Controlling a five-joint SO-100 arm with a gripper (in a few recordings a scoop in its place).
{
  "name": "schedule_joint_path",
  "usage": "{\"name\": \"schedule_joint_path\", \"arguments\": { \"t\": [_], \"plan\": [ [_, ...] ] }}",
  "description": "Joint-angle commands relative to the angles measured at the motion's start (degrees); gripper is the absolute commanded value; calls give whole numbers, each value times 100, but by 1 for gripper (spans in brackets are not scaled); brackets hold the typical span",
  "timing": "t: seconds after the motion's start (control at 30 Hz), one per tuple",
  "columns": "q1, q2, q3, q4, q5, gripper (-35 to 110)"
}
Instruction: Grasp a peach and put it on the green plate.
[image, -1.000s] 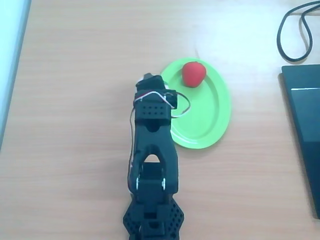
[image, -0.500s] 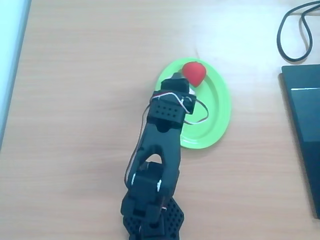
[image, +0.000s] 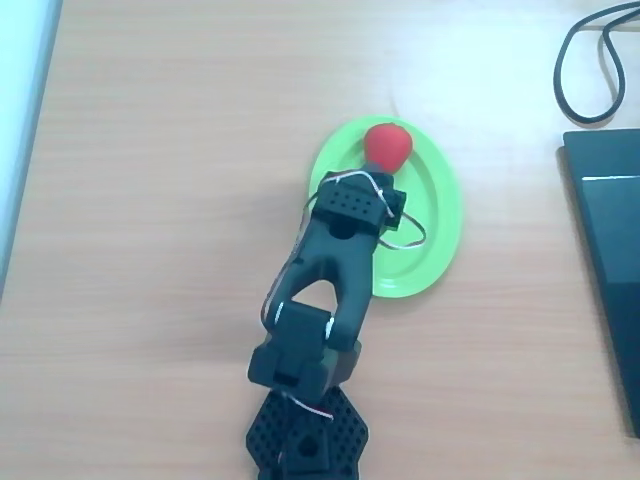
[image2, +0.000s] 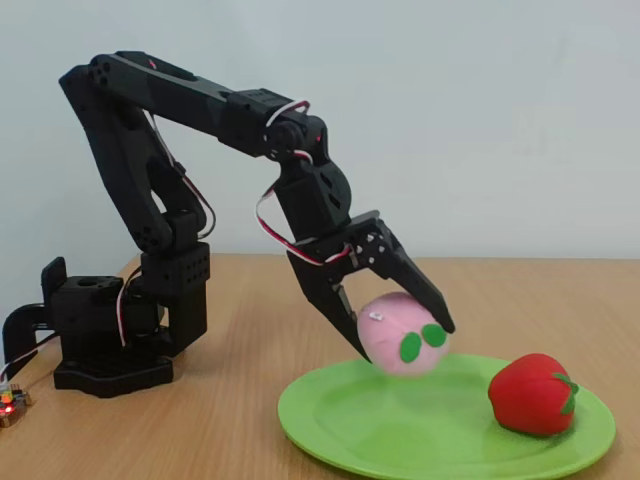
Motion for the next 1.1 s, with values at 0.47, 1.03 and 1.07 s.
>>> {"name": "schedule_joint_path", "arguments": {
  "t": [0.47,1.03,1.07],
  "plan": [
    [299,-1538,-888,-105,79,34],
    [237,-1336,-800,-79,70,38],
    [220,-1292,-765,-79,70,39]
  ]
}}
